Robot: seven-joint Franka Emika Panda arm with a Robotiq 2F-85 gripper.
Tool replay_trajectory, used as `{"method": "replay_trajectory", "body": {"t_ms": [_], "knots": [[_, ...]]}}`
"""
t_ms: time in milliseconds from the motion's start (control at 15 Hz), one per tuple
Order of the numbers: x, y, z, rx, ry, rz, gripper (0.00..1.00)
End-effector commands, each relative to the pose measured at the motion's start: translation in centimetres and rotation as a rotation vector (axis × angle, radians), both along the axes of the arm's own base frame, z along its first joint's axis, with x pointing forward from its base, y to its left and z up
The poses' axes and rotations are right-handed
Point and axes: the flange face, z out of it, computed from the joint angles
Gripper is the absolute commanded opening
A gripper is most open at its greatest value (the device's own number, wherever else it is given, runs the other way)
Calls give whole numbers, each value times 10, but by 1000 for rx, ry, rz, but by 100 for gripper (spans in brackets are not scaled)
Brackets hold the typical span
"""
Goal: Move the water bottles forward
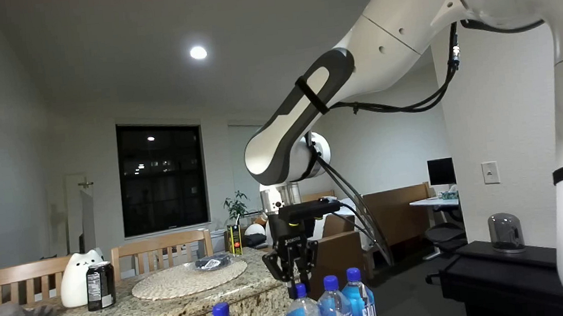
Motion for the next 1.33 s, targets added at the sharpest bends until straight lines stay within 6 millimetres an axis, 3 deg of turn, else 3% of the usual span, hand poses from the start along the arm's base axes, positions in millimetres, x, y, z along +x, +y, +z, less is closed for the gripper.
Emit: {"method": "replay_trajectory", "body": {"t_ms": [0,533,667,800,1200,1267], "knots": [[-10,-2,0,-10,-14,7,13],[-12,-1,0,-9,-7,12,13],[-12,-2,0,-9,-6,12,59],[-13,-2,-1,-9,-2,12,64],[-13,1,1,-4,-8,21,98],[-12,2,3,-2,-13,25,100]]}}
